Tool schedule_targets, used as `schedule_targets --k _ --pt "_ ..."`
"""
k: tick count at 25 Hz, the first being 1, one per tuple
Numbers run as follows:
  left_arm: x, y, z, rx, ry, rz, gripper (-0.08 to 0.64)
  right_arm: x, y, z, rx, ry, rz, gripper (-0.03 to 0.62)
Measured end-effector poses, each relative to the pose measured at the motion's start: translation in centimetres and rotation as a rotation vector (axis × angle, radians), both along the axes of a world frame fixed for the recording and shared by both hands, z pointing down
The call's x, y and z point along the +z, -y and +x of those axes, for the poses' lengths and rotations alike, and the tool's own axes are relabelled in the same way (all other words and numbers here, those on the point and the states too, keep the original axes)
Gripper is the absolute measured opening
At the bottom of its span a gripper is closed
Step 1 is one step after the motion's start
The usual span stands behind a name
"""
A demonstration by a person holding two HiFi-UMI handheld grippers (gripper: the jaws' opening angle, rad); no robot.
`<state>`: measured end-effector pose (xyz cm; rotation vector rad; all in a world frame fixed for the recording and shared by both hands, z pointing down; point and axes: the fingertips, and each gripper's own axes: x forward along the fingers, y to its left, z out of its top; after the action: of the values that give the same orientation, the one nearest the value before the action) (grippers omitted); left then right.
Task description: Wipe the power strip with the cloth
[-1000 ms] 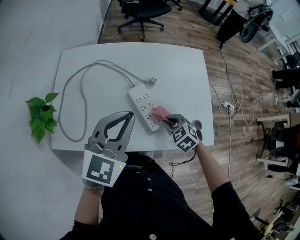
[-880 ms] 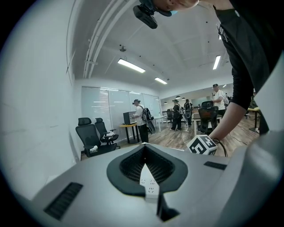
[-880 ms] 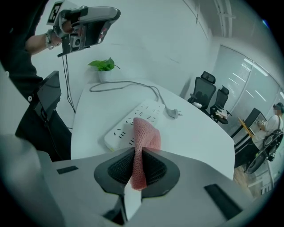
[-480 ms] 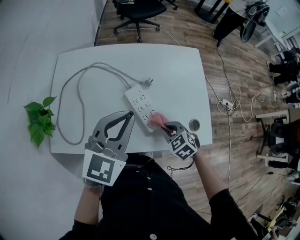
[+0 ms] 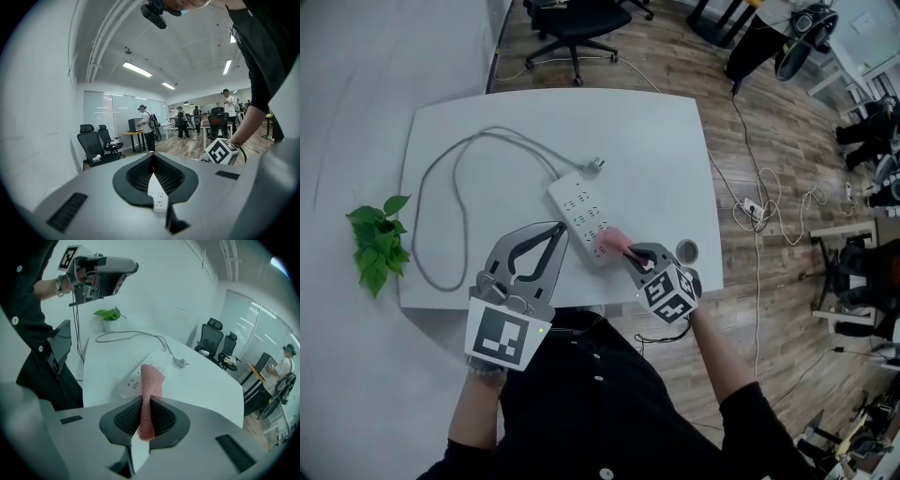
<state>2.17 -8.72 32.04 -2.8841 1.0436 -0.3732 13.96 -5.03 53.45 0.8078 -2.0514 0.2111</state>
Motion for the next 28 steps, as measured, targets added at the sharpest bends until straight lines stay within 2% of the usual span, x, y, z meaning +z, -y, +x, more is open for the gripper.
schedule_targets --k 10,20,28 --pt "0.0 0.3 -1.7 -0.049 -0.006 -0.001 0.012 -4.0 4.7 -2.1 -0.092 -0.015 0.116 0.057" --pt "0.0 0.4 -4.1 -0.12 0.003 0.0 0.012 -5.9 10.2 -7.3 -0.246 -0.045 0.216 0.057" --pt "0.3 0.4 -6.7 -0.188 0.007 -0.006 0.012 -5.1 15.2 -10.4 -0.241 -0.052 0.229 0.057"
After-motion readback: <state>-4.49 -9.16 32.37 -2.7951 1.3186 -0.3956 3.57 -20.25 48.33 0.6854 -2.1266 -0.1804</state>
